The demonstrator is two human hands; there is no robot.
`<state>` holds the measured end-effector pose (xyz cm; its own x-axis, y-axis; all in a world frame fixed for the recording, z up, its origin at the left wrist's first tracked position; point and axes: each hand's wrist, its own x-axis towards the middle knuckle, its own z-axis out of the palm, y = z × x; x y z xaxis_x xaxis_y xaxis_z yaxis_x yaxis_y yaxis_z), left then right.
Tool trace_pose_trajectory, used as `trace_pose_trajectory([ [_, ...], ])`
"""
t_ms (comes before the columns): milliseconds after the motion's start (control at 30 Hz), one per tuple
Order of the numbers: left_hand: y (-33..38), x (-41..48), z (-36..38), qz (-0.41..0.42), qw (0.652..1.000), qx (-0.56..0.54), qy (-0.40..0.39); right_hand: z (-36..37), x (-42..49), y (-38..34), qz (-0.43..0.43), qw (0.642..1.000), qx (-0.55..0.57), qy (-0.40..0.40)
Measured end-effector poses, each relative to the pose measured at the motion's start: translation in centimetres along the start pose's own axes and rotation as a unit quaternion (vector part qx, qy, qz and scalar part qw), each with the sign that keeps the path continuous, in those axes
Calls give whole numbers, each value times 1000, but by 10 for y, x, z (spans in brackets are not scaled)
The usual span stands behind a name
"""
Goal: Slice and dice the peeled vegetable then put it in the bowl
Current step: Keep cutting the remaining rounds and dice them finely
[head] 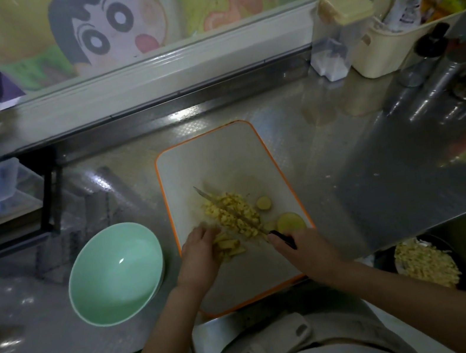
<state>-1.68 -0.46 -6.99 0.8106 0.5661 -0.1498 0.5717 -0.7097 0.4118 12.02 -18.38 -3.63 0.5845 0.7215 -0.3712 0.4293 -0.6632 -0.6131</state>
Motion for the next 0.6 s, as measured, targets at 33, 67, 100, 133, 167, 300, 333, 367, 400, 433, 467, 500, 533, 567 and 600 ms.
trace_pose_trajectory([
  [33, 0, -3, 0, -5, 1000, 9, 2, 1, 1, 0, 3, 1000, -1, -1],
  [67, -1, -6, 0, -10, 1000, 20, 0, 2, 1, 0, 6, 1000, -2, -2],
  [100, -2, -9, 1, -9, 999, 33, 0, 3, 2, 0, 9, 1000, -1, -5],
  [133, -3, -13, 1, -7, 999, 46, -4, 5, 2, 0, 13, 1000, 3, -14],
  [167, -3, -16, 1, -5, 998, 60, -11, 6, 3, 0, 16, 1000, 6, -23],
  [300, -6, -19, -2, -15, 996, 82, -36, 13, 3, -3, 7, 999, -9, -31],
  [333, -7, -18, -3, -16, 997, 69, -39, 15, 3, -3, -1, 999, -7, -35],
  [367, -8, -17, -3, -17, 997, 54, -44, 15, 3, -4, -4, 999, -4, -40],
  [400, -9, -17, -3, -19, 998, 41, -48, 16, 2, -4, -5, 999, 5, -39],
  [433, -10, -17, -3, -25, 998, 26, -51, 16, 2, -4, 0, 999, 15, -34],
  [467, -10, -16, -3, -36, 998, 12, -53, 17, 3, -4, 4, 999, 20, -27],
  [500, -10, -16, -4, -51, 997, 0, -54, 18, 3, -4, 7, 1000, 20, -23],
  [533, -10, -16, -3, -61, 997, -5, -54, 18, 3, -4, 6, 1000, 18, -21],
  [567, -9, -16, -2, -67, 996, -5, -53, 18, 2, -5, 6, 1000, 17, -21],
  [600, -8, -16, -2, -69, 996, -6, -50, 18, 2, -6, 4, 1000, 18, -23],
])
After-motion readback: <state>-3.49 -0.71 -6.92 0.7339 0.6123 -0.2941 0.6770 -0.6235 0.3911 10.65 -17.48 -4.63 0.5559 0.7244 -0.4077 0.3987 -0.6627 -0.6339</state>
